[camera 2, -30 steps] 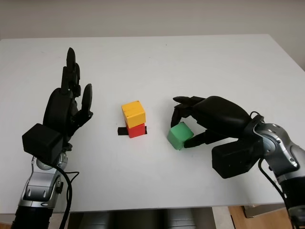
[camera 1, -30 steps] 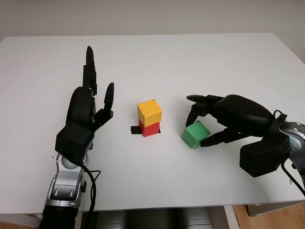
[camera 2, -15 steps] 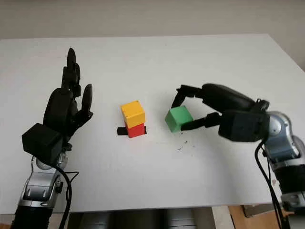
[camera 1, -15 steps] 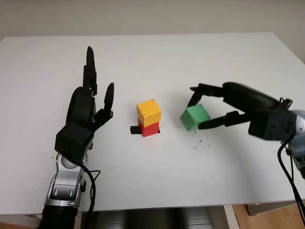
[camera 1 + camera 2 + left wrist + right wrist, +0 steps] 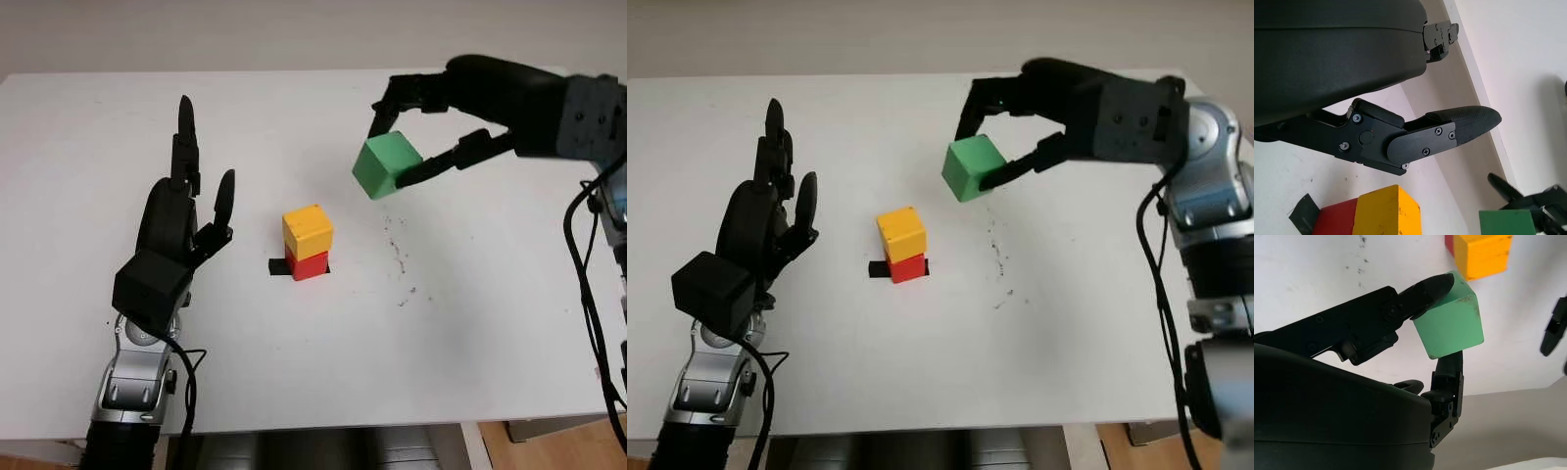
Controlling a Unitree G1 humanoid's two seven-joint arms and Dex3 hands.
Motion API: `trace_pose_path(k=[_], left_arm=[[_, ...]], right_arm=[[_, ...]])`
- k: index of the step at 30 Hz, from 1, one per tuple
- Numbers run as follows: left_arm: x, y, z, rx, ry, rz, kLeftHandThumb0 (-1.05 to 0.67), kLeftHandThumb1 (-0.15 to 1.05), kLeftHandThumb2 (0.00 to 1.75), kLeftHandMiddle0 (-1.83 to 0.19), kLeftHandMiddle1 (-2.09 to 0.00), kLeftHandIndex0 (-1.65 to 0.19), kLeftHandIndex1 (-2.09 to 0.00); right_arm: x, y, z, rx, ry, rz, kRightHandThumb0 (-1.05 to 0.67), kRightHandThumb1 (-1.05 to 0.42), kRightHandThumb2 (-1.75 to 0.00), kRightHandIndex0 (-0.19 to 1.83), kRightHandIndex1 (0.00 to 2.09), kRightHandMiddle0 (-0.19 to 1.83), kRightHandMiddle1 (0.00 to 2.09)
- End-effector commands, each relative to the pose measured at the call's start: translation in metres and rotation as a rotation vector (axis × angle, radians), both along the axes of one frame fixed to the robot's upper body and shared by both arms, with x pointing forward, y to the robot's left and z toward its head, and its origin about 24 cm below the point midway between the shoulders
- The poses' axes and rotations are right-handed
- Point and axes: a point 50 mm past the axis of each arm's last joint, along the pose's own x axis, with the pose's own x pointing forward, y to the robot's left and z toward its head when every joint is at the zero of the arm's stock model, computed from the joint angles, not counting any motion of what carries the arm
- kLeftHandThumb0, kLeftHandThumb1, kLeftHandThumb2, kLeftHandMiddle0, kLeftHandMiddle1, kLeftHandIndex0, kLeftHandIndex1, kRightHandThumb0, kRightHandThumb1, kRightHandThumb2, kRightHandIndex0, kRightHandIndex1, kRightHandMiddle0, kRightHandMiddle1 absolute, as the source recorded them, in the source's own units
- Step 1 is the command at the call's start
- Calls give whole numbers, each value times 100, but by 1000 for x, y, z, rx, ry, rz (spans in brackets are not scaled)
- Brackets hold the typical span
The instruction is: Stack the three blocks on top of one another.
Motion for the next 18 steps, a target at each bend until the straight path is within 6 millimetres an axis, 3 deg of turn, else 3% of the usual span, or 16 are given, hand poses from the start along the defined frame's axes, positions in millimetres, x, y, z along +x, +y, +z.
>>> trace_pose_path(k=[1, 9, 18], left_arm=[[-1, -2, 4, -3, -24, 3, -77, 105, 70, 19, -3, 19, 0], [-2, -4, 2, -16, -29, 40, -79, 105, 72, 18, -5, 19, -1], [-1, -4, 1, -33, -33, 50, -78, 105, 74, 17, -5, 18, -3]], right_arm=[[0, 16, 15, -5, -25, 46, -47, -92, -5, 39, 9, 51, 125], [-2, 52, 23, -12, -6, 109, -48, -93, -6, 42, 9, 46, 141], [0, 68, 4, -4, 53, 128, -51, -96, -6, 40, 8, 39, 147]])
